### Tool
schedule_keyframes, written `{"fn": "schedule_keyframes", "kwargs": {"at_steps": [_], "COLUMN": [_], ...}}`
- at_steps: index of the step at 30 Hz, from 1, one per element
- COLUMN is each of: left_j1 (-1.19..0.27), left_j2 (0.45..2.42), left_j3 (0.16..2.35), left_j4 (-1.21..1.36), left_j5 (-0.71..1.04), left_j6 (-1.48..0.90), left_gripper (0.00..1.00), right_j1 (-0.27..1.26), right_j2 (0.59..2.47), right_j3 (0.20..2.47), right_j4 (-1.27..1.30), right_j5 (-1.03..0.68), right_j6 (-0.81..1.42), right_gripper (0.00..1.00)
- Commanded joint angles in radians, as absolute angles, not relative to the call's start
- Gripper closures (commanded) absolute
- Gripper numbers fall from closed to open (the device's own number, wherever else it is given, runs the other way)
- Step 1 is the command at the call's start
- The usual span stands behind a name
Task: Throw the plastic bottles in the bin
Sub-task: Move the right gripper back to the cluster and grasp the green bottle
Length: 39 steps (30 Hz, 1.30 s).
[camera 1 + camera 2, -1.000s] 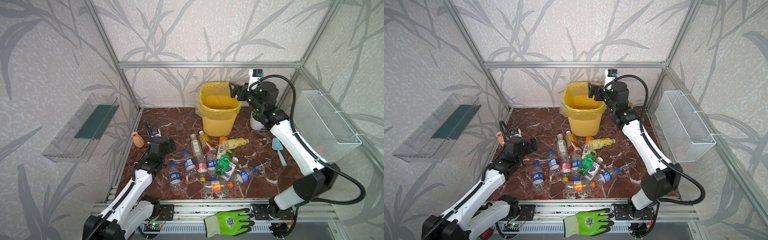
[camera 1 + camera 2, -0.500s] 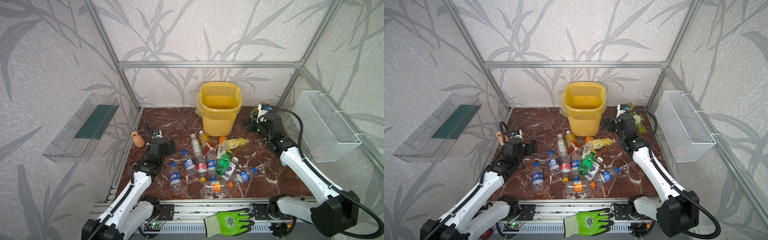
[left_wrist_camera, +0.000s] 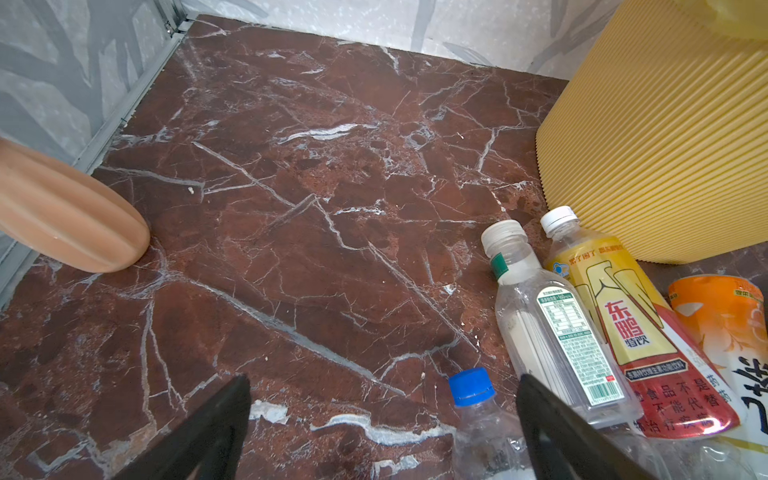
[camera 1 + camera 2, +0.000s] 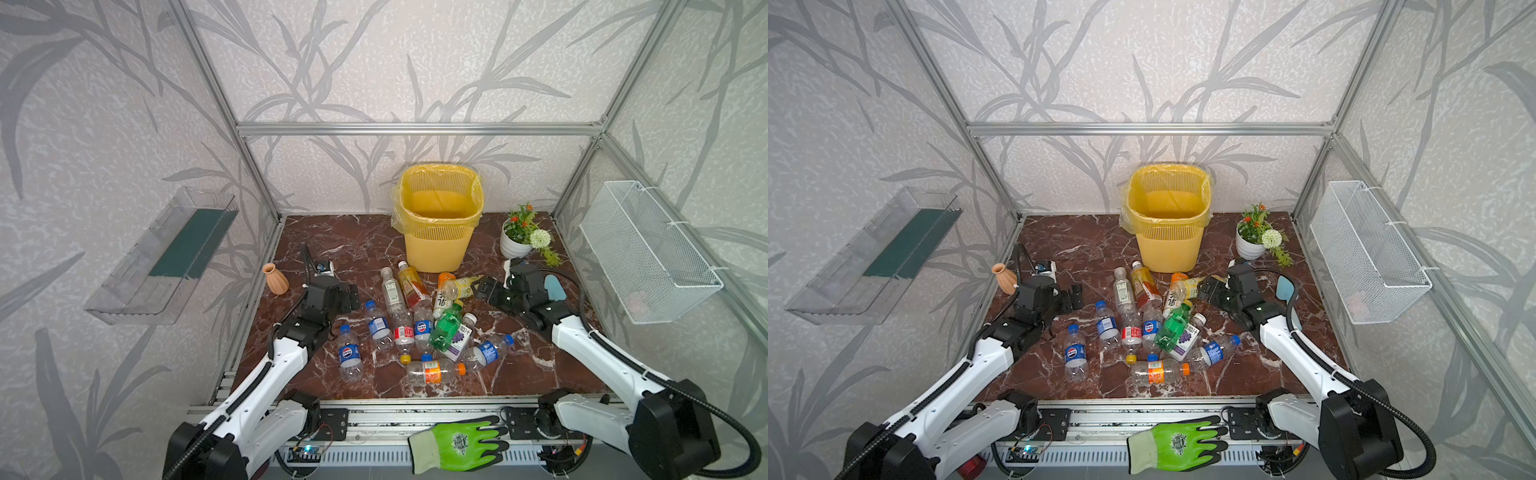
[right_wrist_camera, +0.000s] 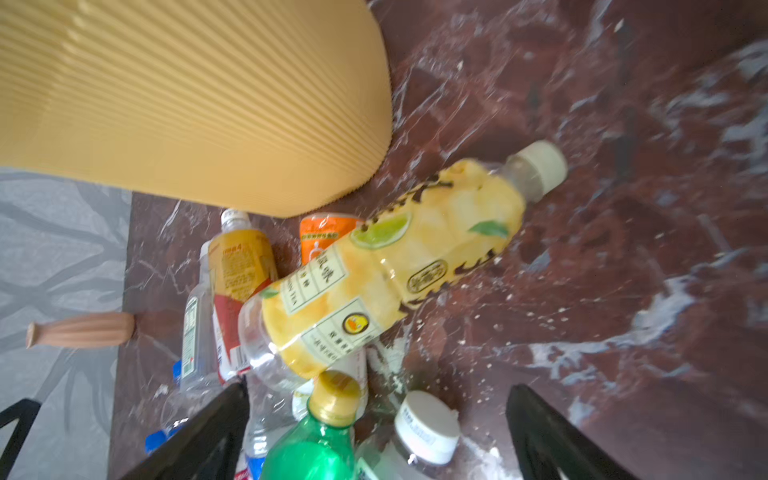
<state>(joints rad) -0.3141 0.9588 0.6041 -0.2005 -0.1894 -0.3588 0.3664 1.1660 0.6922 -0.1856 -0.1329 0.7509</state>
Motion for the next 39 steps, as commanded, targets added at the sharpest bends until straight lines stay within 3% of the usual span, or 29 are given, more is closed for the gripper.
{"fn": "schedule_keyframes", "kwargs": {"at_steps": [1,12,39], "left_j1": [-0.321,-0.325,-0.327], "left_j2": [0.946,0.926,0.894], "left_j3": [0.596,0.582,0.566], "left_j4": [-0.184,-0.194,-0.216], "left_j5": [-0.198,-0.216,-0.243], "left_j6": [-0.363,-0.368,-0.377], "left_gripper": [0.01,0.01,0.01], "right_j1": [0.434,0.565,0.622], "right_j2": [1.197,1.292,1.399], "right_j3": [0.691,0.731,0.778], "right_j4": [-0.206,-0.259,-0.260], "right_j5": [-0.183,-0.185,-0.180], "right_j6": [0.822,0.917,0.989], "right_gripper": [0.03,0.05,0.23]}}
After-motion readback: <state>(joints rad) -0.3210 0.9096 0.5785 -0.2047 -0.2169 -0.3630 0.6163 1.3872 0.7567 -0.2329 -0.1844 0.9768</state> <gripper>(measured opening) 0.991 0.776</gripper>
